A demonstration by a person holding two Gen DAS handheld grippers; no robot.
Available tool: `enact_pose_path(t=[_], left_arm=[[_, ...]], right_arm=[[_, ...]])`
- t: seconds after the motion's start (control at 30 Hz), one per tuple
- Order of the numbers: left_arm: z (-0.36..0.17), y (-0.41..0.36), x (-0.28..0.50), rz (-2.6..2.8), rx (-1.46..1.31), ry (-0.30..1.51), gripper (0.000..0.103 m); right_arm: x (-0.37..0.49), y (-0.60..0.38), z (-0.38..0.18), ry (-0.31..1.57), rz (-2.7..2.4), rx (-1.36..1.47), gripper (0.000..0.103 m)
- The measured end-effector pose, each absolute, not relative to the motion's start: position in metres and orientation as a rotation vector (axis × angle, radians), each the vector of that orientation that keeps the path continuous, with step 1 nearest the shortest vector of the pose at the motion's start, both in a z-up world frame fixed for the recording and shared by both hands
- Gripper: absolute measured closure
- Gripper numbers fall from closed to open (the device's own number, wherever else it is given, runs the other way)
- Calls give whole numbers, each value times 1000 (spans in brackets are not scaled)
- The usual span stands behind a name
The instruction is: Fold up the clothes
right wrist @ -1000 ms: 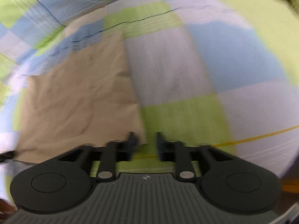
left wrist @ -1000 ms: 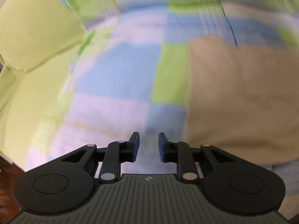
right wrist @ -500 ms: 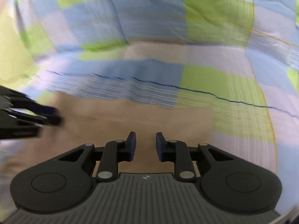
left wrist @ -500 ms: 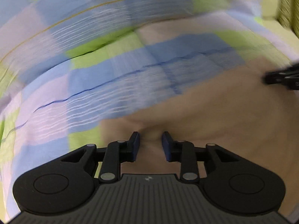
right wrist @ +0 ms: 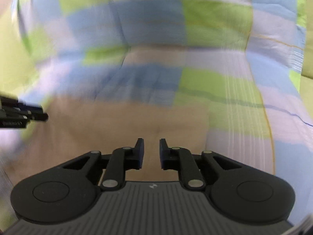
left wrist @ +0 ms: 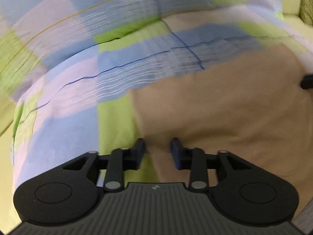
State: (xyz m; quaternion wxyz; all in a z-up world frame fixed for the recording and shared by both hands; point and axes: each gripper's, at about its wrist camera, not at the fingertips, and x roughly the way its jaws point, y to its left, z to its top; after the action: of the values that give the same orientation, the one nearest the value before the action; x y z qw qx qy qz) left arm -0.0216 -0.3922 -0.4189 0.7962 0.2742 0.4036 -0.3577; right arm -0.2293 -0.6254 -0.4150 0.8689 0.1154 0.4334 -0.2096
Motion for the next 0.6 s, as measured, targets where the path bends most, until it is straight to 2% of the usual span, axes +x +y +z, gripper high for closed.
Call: enact_pose_path(t=[0.03, 0.07, 0.2, 0.3, 0.37, 0.43, 0.6], left_arm=[[-415, -388, -19, -726, 577, 872, 62], [-409, -381, -20, -677, 565, 870, 71], [-383, -362, -42, -657, 467, 932, 71], [-379, -370, -84, -733, 495, 954, 62], [-391, -379, -98, -728, 522, 993, 61], [-409, -376, -108, -665, 520, 1071, 58], [-401, -348, -113, -546, 501, 1035, 56]], right_arm=[[-239, -633, -416, 893, -490, 252, 93], [-244, -638, -413, 906, -556, 238, 90], [-274, -640, -392, 886, -660, 291, 86], [-283, -607, -378, 855, -513, 350, 86], [-280, -579, -380, 860, -396, 393, 81], [-277, -560, -395, 919, -363, 383, 81], [-308, -561, -410, 977, -485, 370, 81]])
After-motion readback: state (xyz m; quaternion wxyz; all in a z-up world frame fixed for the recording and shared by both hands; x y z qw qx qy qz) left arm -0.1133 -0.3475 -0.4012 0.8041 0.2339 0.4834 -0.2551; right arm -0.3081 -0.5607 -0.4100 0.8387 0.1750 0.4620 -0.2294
